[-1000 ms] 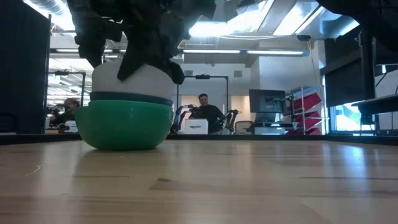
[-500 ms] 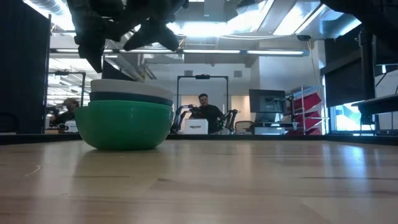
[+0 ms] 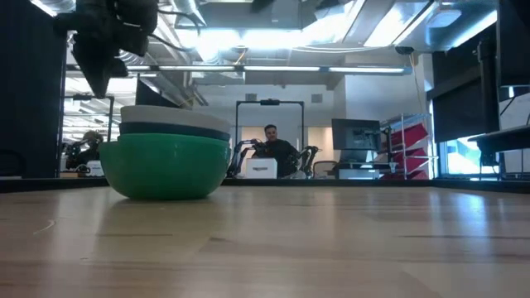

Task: Nest bowls inside each other
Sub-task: Stack the pink bowl on top of the white bowl

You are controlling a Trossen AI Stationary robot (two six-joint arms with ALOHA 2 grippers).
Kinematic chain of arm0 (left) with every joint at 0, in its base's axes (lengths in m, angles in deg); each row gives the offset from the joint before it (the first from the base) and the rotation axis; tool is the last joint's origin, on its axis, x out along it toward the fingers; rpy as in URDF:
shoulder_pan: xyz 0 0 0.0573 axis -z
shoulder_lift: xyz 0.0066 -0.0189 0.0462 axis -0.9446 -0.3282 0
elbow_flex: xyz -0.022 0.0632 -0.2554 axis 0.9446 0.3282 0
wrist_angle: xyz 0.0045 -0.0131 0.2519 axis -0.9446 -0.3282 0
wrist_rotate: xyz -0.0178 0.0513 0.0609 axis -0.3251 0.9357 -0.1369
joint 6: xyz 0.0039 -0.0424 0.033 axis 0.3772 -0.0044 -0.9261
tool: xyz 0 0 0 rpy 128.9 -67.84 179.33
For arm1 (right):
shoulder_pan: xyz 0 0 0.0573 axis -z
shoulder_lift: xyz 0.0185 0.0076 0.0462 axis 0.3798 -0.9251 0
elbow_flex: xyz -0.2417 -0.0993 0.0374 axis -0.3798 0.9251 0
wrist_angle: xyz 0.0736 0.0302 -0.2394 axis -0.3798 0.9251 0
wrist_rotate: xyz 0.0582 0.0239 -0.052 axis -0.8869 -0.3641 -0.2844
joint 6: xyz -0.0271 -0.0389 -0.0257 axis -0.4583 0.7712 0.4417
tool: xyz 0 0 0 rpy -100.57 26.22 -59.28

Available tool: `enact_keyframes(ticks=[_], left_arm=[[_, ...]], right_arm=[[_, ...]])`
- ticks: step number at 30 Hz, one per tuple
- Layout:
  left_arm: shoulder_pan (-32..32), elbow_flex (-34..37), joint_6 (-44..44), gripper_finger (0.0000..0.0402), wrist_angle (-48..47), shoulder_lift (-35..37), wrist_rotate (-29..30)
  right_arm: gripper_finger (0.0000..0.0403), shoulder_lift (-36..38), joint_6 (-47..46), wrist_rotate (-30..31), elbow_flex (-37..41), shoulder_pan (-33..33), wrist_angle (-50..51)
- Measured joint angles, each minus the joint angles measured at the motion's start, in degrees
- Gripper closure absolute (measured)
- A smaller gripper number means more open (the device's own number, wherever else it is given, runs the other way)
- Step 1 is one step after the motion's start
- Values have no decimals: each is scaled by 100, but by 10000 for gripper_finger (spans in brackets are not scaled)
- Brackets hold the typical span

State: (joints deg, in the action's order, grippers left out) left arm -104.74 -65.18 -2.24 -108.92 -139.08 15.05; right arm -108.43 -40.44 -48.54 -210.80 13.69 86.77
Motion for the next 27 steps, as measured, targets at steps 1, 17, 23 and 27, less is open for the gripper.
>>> enact_keyframes(ticks=[1,17,23,27], left_arm=[[180,0,112,369,-67,18,-107],[4674,-2,2937,288,-158,437,-725],[6415,-2,4167,288,477,-11,-726],[7174,-2,4784,289,1254,-539,-724]], right_arm=[[249,121,-244,289,37,-171,113],[249,1937,-4370,4609,1246,-2961,1525],[249,2289,-6301,4997,2820,-3782,1522],[249,2288,-7591,5092,3592,-4223,1474]])
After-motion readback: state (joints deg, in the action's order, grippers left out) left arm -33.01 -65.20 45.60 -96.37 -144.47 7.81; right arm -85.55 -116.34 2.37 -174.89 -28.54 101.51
